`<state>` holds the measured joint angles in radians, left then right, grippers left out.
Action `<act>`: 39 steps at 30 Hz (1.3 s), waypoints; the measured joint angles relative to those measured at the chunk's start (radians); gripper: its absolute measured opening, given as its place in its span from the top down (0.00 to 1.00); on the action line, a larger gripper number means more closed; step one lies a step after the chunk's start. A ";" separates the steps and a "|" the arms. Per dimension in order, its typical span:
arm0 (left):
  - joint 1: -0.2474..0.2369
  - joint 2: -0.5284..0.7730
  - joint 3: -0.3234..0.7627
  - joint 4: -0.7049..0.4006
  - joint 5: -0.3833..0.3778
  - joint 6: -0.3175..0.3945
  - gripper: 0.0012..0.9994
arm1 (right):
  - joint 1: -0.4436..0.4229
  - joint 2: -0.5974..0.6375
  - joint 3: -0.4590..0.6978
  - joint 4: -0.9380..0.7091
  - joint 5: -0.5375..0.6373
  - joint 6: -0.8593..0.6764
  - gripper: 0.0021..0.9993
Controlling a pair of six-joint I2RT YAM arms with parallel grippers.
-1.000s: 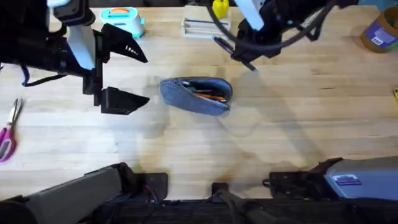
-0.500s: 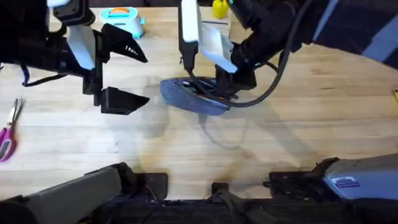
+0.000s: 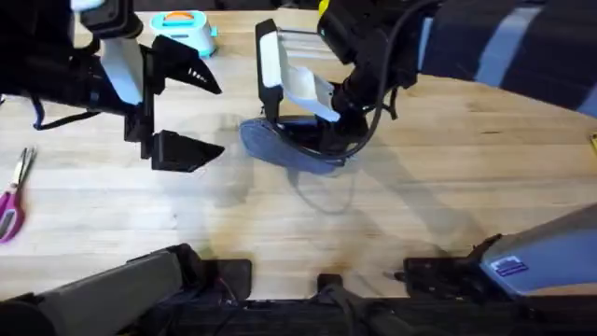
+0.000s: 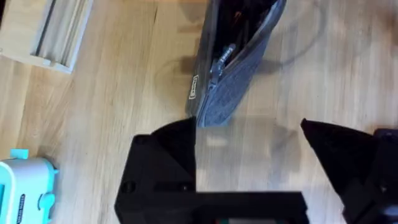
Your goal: Unzip the bag, pick up the pens from the table one at a time and place them inside, then zip the bag closed.
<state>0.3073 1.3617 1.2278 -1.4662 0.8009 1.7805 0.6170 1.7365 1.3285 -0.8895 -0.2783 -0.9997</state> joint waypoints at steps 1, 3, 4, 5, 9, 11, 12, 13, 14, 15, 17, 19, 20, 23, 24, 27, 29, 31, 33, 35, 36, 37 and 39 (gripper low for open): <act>0.000 0.000 0.000 0.000 0.000 0.000 0.01 | 0.000 0.012 0.000 0.013 0.000 0.000 0.97; 0.000 0.000 0.000 0.000 0.000 0.000 0.01 | 0.001 0.030 0.000 0.045 0.000 -0.003 0.97; 0.000 0.000 0.000 0.000 0.000 0.000 0.01 | 0.002 0.034 0.000 0.060 0.000 -0.003 0.97; 0.000 0.000 0.000 0.000 0.000 0.000 0.01 | 0.005 0.036 0.000 0.078 0.000 -0.003 0.97; 0.000 0.000 0.000 0.000 0.000 0.000 0.01 | 0.034 0.038 0.000 0.157 0.000 -0.004 0.97; 0.000 0.000 0.000 0.000 0.000 0.000 0.01 | 0.051 0.038 0.000 0.188 -0.001 -0.004 0.97; 0.000 0.000 0.000 0.000 0.000 0.000 0.01 | 0.058 0.038 0.000 0.202 -0.001 -0.004 0.97; 0.000 0.000 0.000 0.000 0.000 0.000 0.01 | 0.064 0.038 0.000 0.214 -0.001 -0.005 0.97; 0.000 0.000 0.000 0.000 0.000 0.000 0.01 | 0.069 0.038 0.000 0.219 -0.001 -0.005 0.97; 0.000 0.000 0.000 0.000 0.000 0.000 0.01 | 0.073 0.038 0.000 0.220 -0.001 -0.005 0.97; 0.000 0.000 0.000 0.000 0.000 0.000 0.01 | 0.074 0.038 0.000 0.220 -0.001 -0.005 0.97; 0.000 0.000 0.000 0.000 0.000 0.000 0.01 | 0.074 0.038 0.000 0.220 -0.001 -0.005 0.97; 0.000 0.000 0.000 0.000 0.000 0.000 0.01 | 0.074 0.038 0.000 0.220 -0.001 -0.005 0.97; 0.000 0.000 0.000 0.000 0.000 0.000 0.01 | 0.074 0.038 0.000 0.219 -0.001 -0.005 0.83; 0.000 0.000 0.000 0.000 0.000 0.000 0.01 | 0.074 0.038 0.000 0.217 -0.001 -0.004 0.70; 0.000 0.000 0.000 0.000 0.000 0.000 0.01 | 0.074 0.038 0.000 0.216 -0.001 -0.005 0.28; 0.000 0.000 0.000 0.000 0.000 0.000 0.01 | 0.074 0.038 0.000 0.215 -0.001 -0.007 0.04; 0.000 0.000 0.000 0.000 0.000 0.000 0.01 | 0.074 0.038 0.000 0.214 -0.001 -0.007 0.01; 0.000 0.000 0.000 0.000 0.000 0.000 0.01 | 0.074 0.038 0.000 0.214 -0.001 -0.007 0.00; 0.000 0.000 0.000 0.000 0.000 0.000 0.01 | 0.074 0.038 0.000 0.214 -0.001 -0.007 0.00; 0.000 0.000 0.000 0.000 0.000 0.000 0.01 | 0.074 0.038 0.000 0.214 -0.001 -0.008 0.00; 0.000 0.000 0.000 0.000 0.000 0.000 0.01 | 0.074 0.038 0.000 0.214 -0.001 -0.007 0.00; 0.000 0.000 0.000 0.000 0.000 0.000 0.01 | 0.074 0.038 0.000 0.213 -0.001 -0.006 0.00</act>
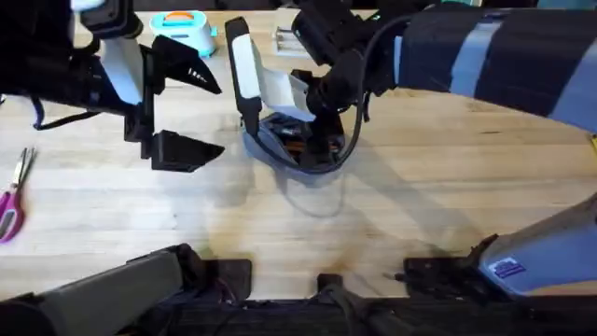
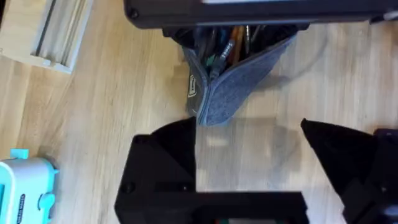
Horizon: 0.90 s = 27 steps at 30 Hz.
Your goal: Unzip the bag, pick up the pens from the table one at a time and place them inside, then zip the bag closed.
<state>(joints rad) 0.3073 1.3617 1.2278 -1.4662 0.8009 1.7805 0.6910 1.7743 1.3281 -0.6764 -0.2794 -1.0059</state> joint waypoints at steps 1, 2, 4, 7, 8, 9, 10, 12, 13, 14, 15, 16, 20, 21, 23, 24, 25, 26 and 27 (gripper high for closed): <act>0.000 0.000 0.000 0.000 0.000 0.000 0.01 | 0.000 0.000 0.000 -0.001 0.000 0.004 0.00; 0.000 0.000 0.000 0.000 0.000 0.000 0.01 | 0.000 0.000 0.000 -0.004 0.000 0.012 0.00; 0.000 0.000 0.000 0.000 0.000 0.000 0.01 | 0.000 -0.003 0.000 -0.016 0.000 0.041 0.00; 0.000 0.000 0.000 0.000 0.000 0.000 0.01 | 0.000 -0.031 0.000 -0.050 0.000 0.100 0.00; 0.000 0.000 0.000 0.000 0.000 0.000 0.01 | 0.000 -0.049 0.000 -0.055 0.000 0.122 0.00; 0.000 0.000 0.000 0.000 0.000 0.000 0.01 | 0.000 -0.072 0.000 -0.057 0.000 0.144 0.00; 0.000 0.000 0.000 0.000 0.000 0.000 0.01 | 0.000 -0.097 0.000 -0.057 0.000 0.165 0.00; 0.000 0.000 0.000 0.000 0.000 0.000 0.01 | 0.000 -0.159 0.001 -0.057 0.000 0.208 0.00; 0.000 0.000 0.000 0.000 0.000 0.000 0.01 | -0.002 -0.197 0.001 -0.057 0.000 0.230 0.00; 0.000 0.000 0.000 0.000 0.000 0.000 0.01 | -0.004 -0.233 0.004 -0.057 0.000 0.249 0.00; 0.000 0.000 0.000 0.000 0.000 0.000 0.01 | -0.006 -0.264 0.007 -0.057 -0.001 0.263 0.00; 0.000 0.000 0.000 0.000 0.000 0.000 0.01 | -0.010 -0.294 0.011 -0.057 -0.003 0.276 0.00; 0.000 0.000 0.000 0.000 0.000 0.000 0.01 | -0.026 -0.402 0.023 -0.085 -0.006 0.362 0.00; 0.000 0.000 0.000 0.000 0.000 0.000 0.01 | -0.027 -0.420 0.023 -0.095 -0.007 0.396 0.00; 0.000 0.000 0.000 0.000 0.000 0.000 0.01 | -0.027 -0.434 0.023 -0.101 -0.009 0.465 0.00; 0.000 0.000 0.000 0.000 0.000 0.000 0.01 | -0.027 -0.434 0.024 -0.102 -0.011 0.507 0.00; 0.000 0.000 0.000 0.000 0.000 0.000 0.01 | -0.027 -0.430 0.024 -0.104 -0.012 0.561 0.00; 0.000 0.000 0.000 0.000 0.000 0.000 0.01 | -0.029 -0.426 0.024 -0.106 -0.014 0.610 0.00; 0.000 0.000 0.000 0.000 0.000 0.000 0.01 | -0.031 -0.422 0.024 -0.110 -0.014 0.664 0.00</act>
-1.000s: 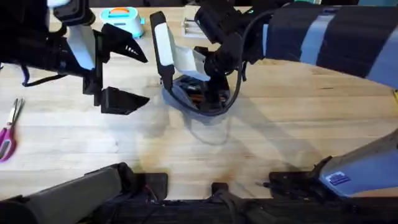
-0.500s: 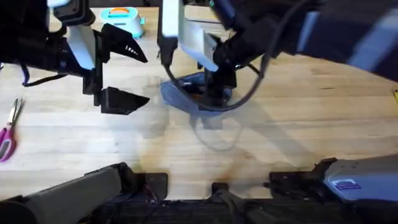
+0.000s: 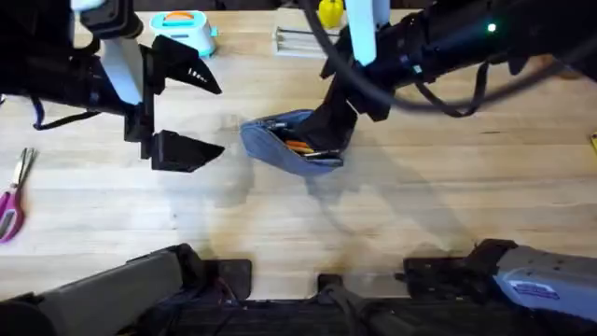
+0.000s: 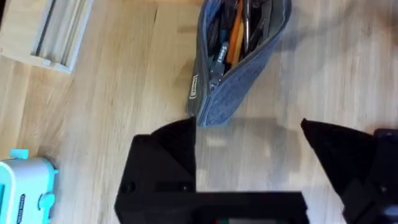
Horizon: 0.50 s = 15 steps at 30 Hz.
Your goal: Unzip the bag, pick up the pens from the table one at a time and place them inside, then zip the bag closed.
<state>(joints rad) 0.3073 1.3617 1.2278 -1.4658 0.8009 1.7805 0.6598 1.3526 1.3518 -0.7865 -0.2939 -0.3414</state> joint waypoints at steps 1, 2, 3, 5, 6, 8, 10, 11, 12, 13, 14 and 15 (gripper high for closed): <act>0.000 0.000 0.000 0.000 0.000 0.000 0.01 | -0.005 0.003 0.000 -0.005 0.000 0.062 0.00; 0.000 0.000 0.000 0.000 -0.001 0.000 0.01 | -0.013 0.003 0.000 -0.009 -0.001 0.113 0.00; 0.000 0.000 0.000 0.000 -0.002 0.000 0.01 | -0.022 0.002 0.000 -0.014 -0.001 0.158 0.00; 0.000 0.000 0.000 0.000 -0.008 0.000 0.01 | -0.042 -0.005 0.000 -0.032 -0.002 0.223 0.00; 0.000 0.000 0.000 0.000 -0.010 0.000 0.01 | -0.054 -0.011 0.000 -0.043 0.002 0.252 0.00; 0.000 0.000 0.000 0.000 -0.012 0.000 0.01 | -0.071 -0.032 0.000 -0.055 0.019 0.300 0.00; 0.000 0.000 0.000 0.000 -0.013 0.000 0.01 | -0.087 -0.069 0.000 -0.063 0.047 0.340 0.00; 0.000 0.000 0.000 0.000 -0.013 0.000 0.01 | -0.093 -0.090 0.000 -0.072 0.063 0.355 0.00; 0.000 0.000 0.000 0.000 -0.013 0.000 0.01 | -0.096 -0.112 0.000 -0.086 0.080 0.367 0.00; 0.000 0.000 0.000 0.000 -0.013 0.000 0.01 | -0.098 -0.137 0.000 -0.106 0.100 0.378 0.00; 0.000 0.000 0.000 0.000 -0.013 0.000 0.01 | -0.098 -0.161 0.000 -0.125 0.121 0.387 0.00; 0.000 0.000 0.000 0.000 -0.013 0.000 0.01 | -0.098 -0.180 0.000 -0.140 0.138 0.393 0.00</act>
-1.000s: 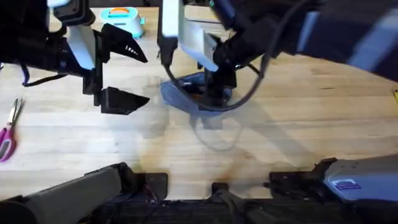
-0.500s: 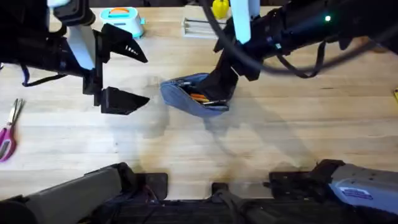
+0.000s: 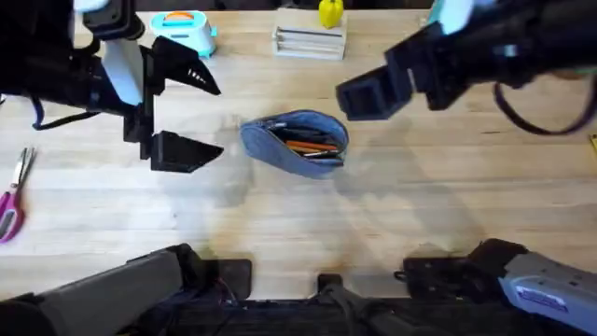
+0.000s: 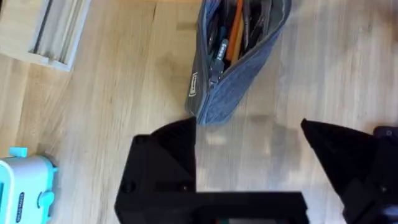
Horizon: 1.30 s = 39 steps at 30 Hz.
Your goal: Unzip the bag, pick up the pens from the table one at a time and place them inside, then zip the bag closed.
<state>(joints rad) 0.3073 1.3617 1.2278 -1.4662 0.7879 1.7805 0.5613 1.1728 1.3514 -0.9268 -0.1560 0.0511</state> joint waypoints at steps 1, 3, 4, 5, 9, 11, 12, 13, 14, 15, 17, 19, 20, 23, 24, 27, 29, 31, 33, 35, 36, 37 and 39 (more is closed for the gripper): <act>0.000 0.000 0.000 0.000 0.000 0.000 0.01 | 0.000 -0.021 0.000 -0.016 0.019 0.005 0.00; 0.000 0.000 0.000 0.000 0.000 0.000 0.01 | 0.000 -0.053 -0.004 -0.021 0.046 0.011 0.00; 0.000 0.000 0.000 0.000 0.000 0.000 0.01 | -0.001 -0.069 -0.013 -0.010 0.055 0.014 0.00; 0.000 0.000 0.000 0.000 0.000 0.000 0.01 | -0.001 -0.084 -0.027 0.005 0.063 0.017 0.00; 0.000 0.000 0.000 0.000 -0.002 0.000 0.01 | -0.001 -0.147 -0.159 0.126 0.079 0.050 0.00; 0.000 0.000 0.000 0.000 -0.002 0.000 0.01 | -0.001 -0.163 -0.245 0.207 0.079 0.082 0.00; 0.000 0.000 0.000 0.000 -0.002 0.000 0.01 | -0.001 -0.164 -0.285 0.250 0.074 0.104 0.00; 0.000 0.000 0.000 0.000 -0.002 0.000 0.01 | -0.001 -0.162 -0.323 0.299 0.066 0.129 0.00; 0.000 0.000 0.000 0.000 -0.002 0.000 0.01 | -0.001 -0.157 -0.353 0.338 0.056 0.155 0.00; 0.000 0.000 0.000 0.000 -0.003 0.000 0.01 | -0.001 -0.151 -0.375 0.368 0.046 0.181 0.00; 0.000 0.000 0.000 0.000 -0.003 0.000 0.01 | -0.001 -0.128 -0.411 0.417 0.021 0.253 0.00; 0.000 0.000 0.000 0.000 -0.003 0.000 0.01 | -0.001 -0.094 -0.423 0.431 0.003 0.353 0.00; 0.000 0.000 0.000 0.000 -0.004 0.000 0.01 | -0.001 -0.076 -0.425 0.434 -0.003 0.402 0.00; 0.000 0.000 0.000 0.000 -0.008 0.000 0.01 | -0.001 -0.019 -0.429 0.451 -0.028 0.564 0.00; 0.000 0.000 0.000 0.000 -0.011 0.000 0.00 | -0.001 0.001 -0.431 0.470 -0.040 0.605 0.00; 0.000 0.000 0.000 0.001 -0.026 0.000 0.01 | 0.007 0.061 -0.431 0.536 -0.100 0.687 0.00; 0.000 0.000 0.000 0.004 -0.031 0.000 0.01 | 0.022 0.097 -0.431 0.574 -0.150 0.721 0.00; 0.000 0.000 0.000 0.006 -0.040 0.000 0.01 | 0.042 0.129 -0.431 0.601 -0.186 0.744 0.00; 0.000 0.000 0.000 0.015 -0.049 0.000 0.01 | 0.063 0.158 -0.431 0.638 -0.212 0.761 0.00; 0.000 0.000 0.000 0.034 -0.052 0.000 0.01 | 0.082 0.180 -0.431 0.687 -0.228 0.772 0.00; 0.000 0.000 0.000 0.045 -0.053 0.000 0.01 | 0.090 0.188 -0.431 0.710 -0.234 0.774 0.00; 0.000 0.000 0.000 0.054 -0.053 0.000 0.01 | 0.097 0.193 -0.431 0.729 -0.236 0.779 0.00; 0.005 0.005 0.000 0.074 -0.052 0.000 0.01 | 0.106 0.198 -0.431 0.760 -0.241 0.783 0.00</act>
<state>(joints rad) 0.3123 1.3669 1.2278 -1.3919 0.7357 1.7807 0.6672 1.3707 0.9207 -0.1672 -0.3969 0.8341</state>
